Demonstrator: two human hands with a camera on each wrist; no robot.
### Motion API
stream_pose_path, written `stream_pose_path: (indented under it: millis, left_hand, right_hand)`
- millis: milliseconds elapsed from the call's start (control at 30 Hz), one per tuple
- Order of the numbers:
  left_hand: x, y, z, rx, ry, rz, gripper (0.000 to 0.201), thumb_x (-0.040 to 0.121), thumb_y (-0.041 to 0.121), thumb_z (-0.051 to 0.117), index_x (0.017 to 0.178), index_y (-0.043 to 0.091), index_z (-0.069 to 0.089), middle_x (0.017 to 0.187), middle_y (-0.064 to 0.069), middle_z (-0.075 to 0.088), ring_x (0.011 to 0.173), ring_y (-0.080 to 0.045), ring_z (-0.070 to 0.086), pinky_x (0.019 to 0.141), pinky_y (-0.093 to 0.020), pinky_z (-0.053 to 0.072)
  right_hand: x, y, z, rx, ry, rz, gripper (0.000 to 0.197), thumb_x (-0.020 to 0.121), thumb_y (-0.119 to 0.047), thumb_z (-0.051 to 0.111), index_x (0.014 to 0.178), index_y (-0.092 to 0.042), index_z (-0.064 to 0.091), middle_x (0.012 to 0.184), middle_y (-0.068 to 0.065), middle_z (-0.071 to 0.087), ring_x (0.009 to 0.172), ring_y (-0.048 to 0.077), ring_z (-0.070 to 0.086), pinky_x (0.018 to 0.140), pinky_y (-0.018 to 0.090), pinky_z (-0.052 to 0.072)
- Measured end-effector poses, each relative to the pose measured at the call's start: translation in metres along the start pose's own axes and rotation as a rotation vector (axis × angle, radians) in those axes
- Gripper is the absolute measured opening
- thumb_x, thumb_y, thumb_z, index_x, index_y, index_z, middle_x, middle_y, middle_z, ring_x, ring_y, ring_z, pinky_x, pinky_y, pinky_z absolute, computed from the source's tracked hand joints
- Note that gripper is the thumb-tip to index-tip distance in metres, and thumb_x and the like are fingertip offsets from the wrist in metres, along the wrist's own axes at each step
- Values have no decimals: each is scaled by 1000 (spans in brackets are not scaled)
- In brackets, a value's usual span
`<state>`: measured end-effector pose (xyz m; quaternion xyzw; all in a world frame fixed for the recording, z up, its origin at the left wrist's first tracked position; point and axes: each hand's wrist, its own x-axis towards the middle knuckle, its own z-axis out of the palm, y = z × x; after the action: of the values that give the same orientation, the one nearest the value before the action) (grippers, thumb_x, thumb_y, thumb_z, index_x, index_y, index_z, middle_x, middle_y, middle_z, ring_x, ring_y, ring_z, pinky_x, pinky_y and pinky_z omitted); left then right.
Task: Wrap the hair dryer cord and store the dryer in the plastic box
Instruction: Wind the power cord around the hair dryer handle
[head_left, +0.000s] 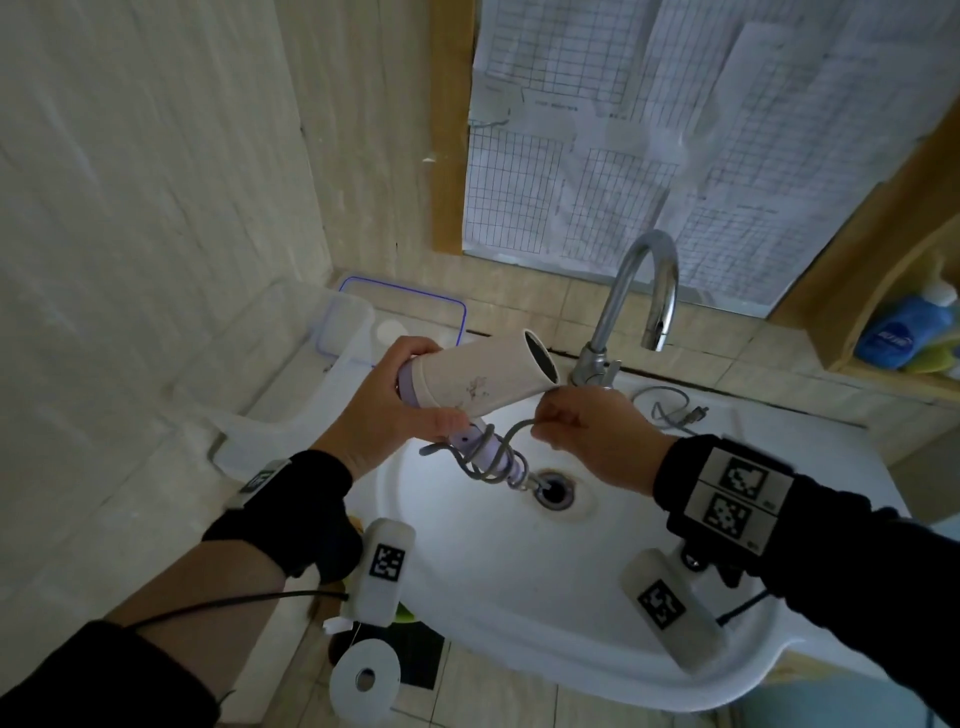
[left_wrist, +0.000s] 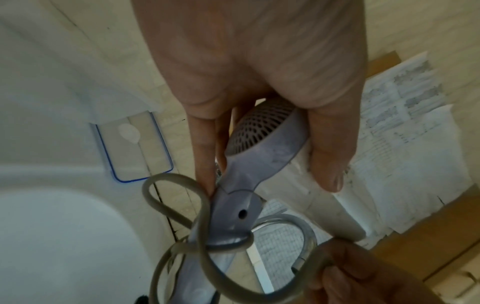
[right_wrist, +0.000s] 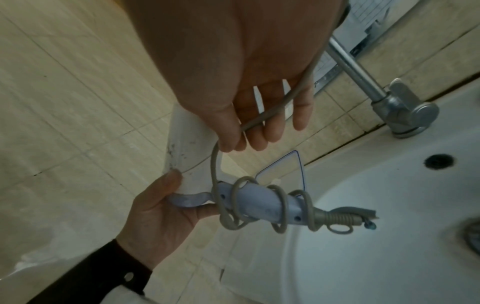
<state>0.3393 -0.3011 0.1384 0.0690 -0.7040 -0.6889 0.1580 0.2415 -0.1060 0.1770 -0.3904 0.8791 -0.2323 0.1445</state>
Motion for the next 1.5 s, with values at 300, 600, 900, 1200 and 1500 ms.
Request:
stream_pose_path:
  millis: [300, 600, 900, 1200, 1500]
  left_hand:
    - [-1, -2, 3, -259, -83, -208, 55, 46, 15, 77, 95, 23, 54, 98, -5, 57, 82, -31, 66, 59, -48, 60]
    - [3, -3, -4, -453, -114, -225, 78, 44, 25, 89, 110, 13, 49, 105, -18, 56, 79, -35, 69, 58, -51, 56]
    - [5, -4, -6, -645, -18, -232, 95, 33, 36, 91, 115, 7, 53, 89, -14, 73, 73, -30, 73, 53, -45, 57]
    - [14, 0, 19, -989, 105, -139, 88, 41, 34, 90, 117, 7, 57, 93, -16, 75, 83, -28, 74, 63, -38, 59]
    - [21, 5, 32, -576, 312, 7, 77, 61, 13, 75, 129, 7, 39, 132, -27, 49, 110, -39, 60, 81, -55, 55]
  right_hand:
    - [14, 16, -11, 38, 150, 130, 37, 75, -53, 62, 65, -18, 59, 69, 3, 64, 69, 20, 60, 72, 32, 50]
    - [13, 28, -16, 229, 29, 128, 14, 83, -15, 64, 75, -18, 53, 69, 1, 58, 63, 15, 54, 65, 29, 48]
    - [9, 50, -18, 493, 29, 119, 30, 81, 14, 55, 67, -13, 51, 66, 4, 67, 52, 3, 60, 56, 20, 50]
    - [8, 36, 20, 750, 46, 207, 31, 86, 10, 50, 79, -18, 61, 66, -5, 67, 46, 5, 56, 47, 16, 47]
    - [-1, 9, 55, 532, -206, 159, 21, 81, -1, 55, 80, -22, 54, 78, 1, 71, 53, 10, 52, 50, 20, 41]
